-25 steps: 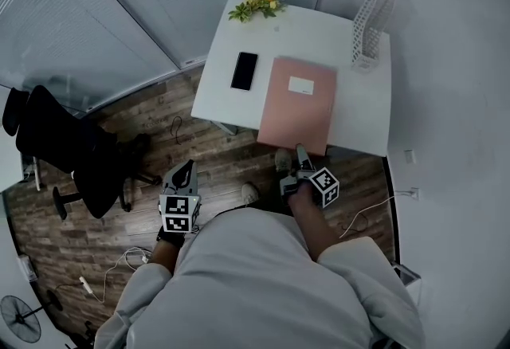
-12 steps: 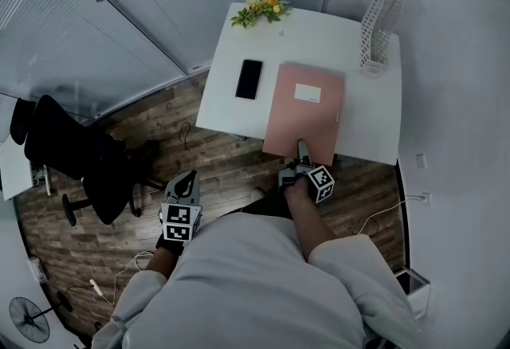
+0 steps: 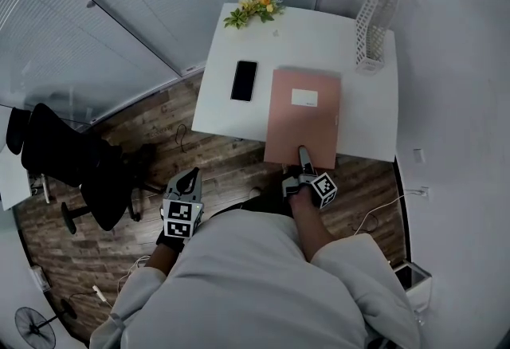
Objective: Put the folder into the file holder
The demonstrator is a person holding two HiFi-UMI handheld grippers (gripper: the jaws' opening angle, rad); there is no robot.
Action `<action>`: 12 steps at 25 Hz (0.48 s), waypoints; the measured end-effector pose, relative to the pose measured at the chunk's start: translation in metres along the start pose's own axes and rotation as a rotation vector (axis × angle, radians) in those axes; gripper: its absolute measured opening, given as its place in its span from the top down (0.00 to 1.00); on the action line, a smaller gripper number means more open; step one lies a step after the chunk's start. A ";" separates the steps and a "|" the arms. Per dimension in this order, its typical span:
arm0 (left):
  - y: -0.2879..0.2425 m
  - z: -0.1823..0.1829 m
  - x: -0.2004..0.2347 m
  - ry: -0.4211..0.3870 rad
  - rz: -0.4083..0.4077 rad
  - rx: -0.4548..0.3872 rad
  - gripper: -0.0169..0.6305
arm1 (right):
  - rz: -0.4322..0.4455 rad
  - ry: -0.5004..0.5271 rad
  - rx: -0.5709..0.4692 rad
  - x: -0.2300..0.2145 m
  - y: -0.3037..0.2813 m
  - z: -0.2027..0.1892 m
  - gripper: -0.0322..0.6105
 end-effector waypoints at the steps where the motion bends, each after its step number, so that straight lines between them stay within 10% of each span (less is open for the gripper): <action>1: -0.003 0.002 -0.001 -0.005 -0.010 -0.003 0.96 | 0.000 0.009 0.001 -0.003 0.006 0.002 0.40; 12: -0.028 0.019 -0.023 -0.049 -0.118 -0.029 0.96 | -0.024 0.200 -0.064 0.006 0.081 0.061 0.45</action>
Point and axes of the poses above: the fingertips, and each gripper's own axes: y backward along the fingers, x to its left, z out of its top, the point moved 6 cm from there along y, backward along the fingers, and after that the axes turned 7 degrees about -z, right-handed, at the moved point
